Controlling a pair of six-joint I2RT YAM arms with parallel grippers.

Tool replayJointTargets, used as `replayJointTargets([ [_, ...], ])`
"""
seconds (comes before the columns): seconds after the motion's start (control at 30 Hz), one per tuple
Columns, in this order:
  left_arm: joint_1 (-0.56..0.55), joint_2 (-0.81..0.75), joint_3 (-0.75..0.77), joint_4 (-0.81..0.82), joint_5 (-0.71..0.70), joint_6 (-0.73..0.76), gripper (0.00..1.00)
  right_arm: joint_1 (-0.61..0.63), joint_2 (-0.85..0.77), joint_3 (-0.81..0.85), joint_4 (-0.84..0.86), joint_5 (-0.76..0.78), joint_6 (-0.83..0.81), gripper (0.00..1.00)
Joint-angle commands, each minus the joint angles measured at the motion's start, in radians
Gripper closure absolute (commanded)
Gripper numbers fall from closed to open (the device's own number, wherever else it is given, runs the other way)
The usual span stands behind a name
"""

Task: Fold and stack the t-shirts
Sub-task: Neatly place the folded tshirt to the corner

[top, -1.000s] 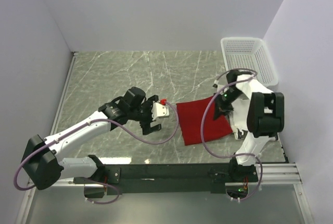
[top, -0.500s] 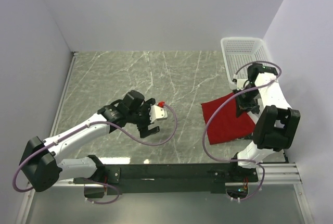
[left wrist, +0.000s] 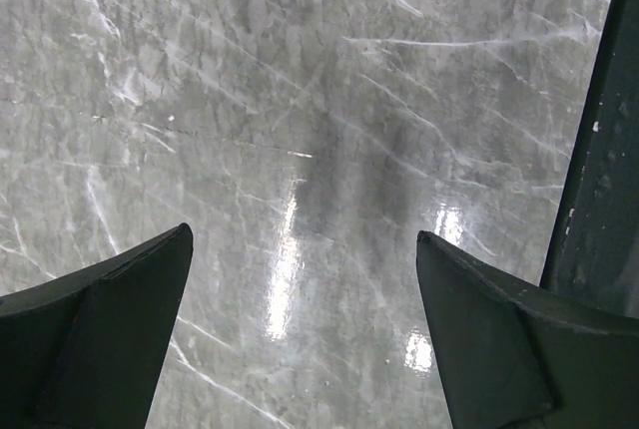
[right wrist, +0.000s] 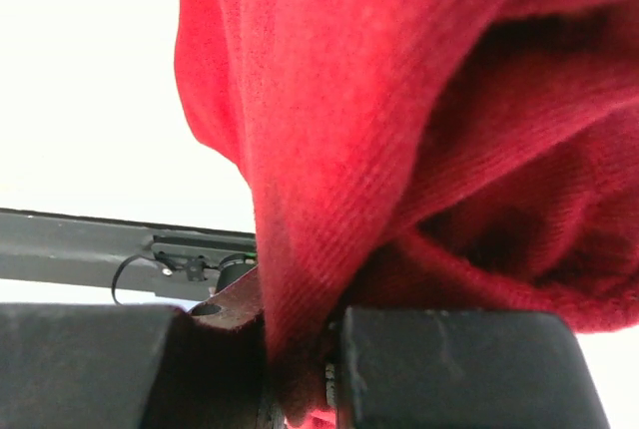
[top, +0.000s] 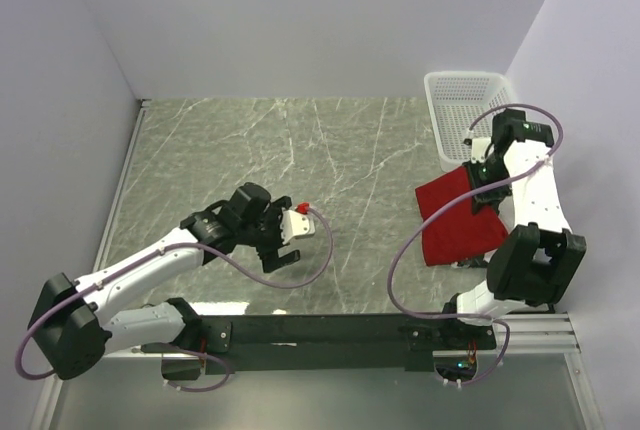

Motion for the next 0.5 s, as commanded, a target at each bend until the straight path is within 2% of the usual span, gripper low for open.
replayJointTargets([
  [0.0,0.003,-0.056,-0.018,0.013,-0.005,0.005,0.00,-0.006,-0.084,-0.010,-0.109,0.040,-0.001,1.00],
  [0.27,0.003,-0.091,-0.056,0.033,0.004,-0.012,0.01,-0.006,-0.180,-0.063,-0.112,0.088,-0.017,1.00],
  [0.47,0.003,-0.079,-0.051,0.048,0.009,-0.021,0.01,-0.056,-0.176,-0.058,-0.110,0.134,-0.057,1.00],
])
